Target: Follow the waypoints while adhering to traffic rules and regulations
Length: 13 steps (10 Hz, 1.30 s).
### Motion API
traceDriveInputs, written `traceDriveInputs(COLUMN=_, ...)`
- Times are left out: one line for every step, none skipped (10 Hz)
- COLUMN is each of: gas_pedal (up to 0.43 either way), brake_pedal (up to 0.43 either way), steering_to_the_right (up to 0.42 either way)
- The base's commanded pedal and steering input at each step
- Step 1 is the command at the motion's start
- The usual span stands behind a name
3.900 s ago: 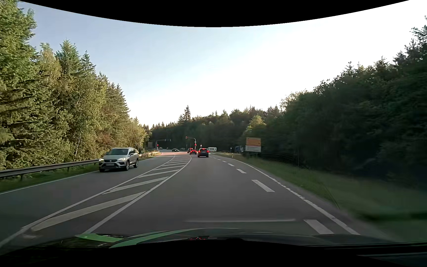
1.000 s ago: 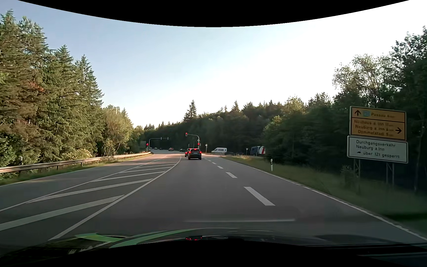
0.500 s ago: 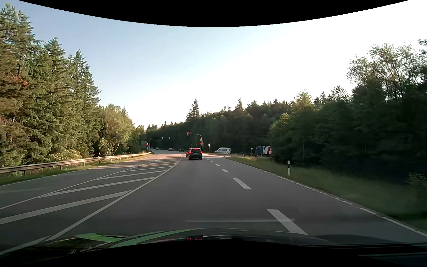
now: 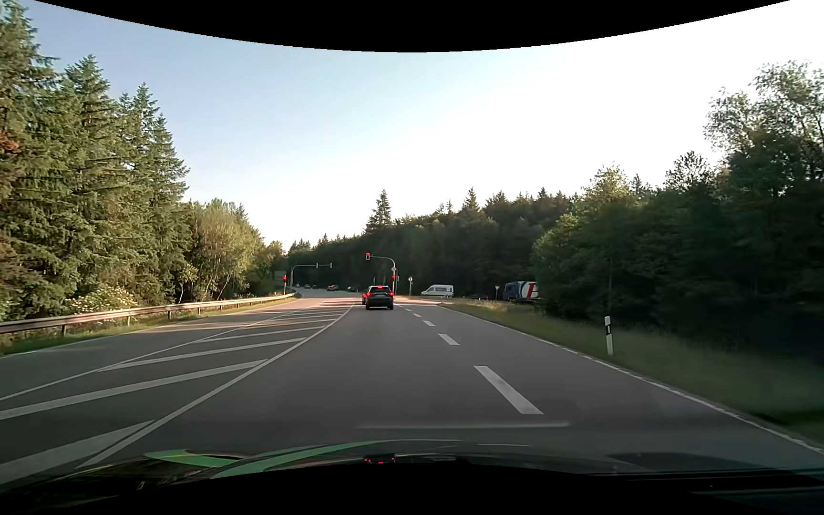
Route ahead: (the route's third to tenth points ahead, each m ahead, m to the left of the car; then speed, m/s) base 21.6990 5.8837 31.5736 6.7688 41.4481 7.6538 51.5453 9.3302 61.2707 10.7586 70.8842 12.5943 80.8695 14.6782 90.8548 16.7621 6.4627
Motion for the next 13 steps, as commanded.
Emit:
traceDriveInputs(gas_pedal=0.000, brake_pedal=0.152, steering_to_the_right=-0.018)
traceDriveInputs(gas_pedal=0.000, brake_pedal=0.152, steering_to_the_right=-0.018)
traceDriveInputs(gas_pedal=0.000, brake_pedal=0.152, steering_to_the_right=-0.018)
traceDriveInputs(gas_pedal=0.000, brake_pedal=0.159, steering_to_the_right=-0.018)
traceDriveInputs(gas_pedal=0.000, brake_pedal=0.159, steering_to_the_right=-0.019)
traceDriveInputs(gas_pedal=0.000, brake_pedal=0.159, steering_to_the_right=-0.021)
traceDriveInputs(gas_pedal=0.000, brake_pedal=0.159, steering_to_the_right=-0.021)
traceDriveInputs(gas_pedal=0.000, brake_pedal=0.159, steering_to_the_right=-0.021)
traceDriveInputs(gas_pedal=0.000, brake_pedal=0.165, steering_to_the_right=-0.021)
traceDriveInputs(gas_pedal=0.000, brake_pedal=0.165, steering_to_the_right=-0.021)
traceDriveInputs(gas_pedal=0.000, brake_pedal=0.177, steering_to_the_right=-0.020)
traceDriveInputs(gas_pedal=0.000, brake_pedal=0.189, steering_to_the_right=-0.019)
traceDriveInputs(gas_pedal=0.000, brake_pedal=0.195, steering_to_the_right=-0.019)
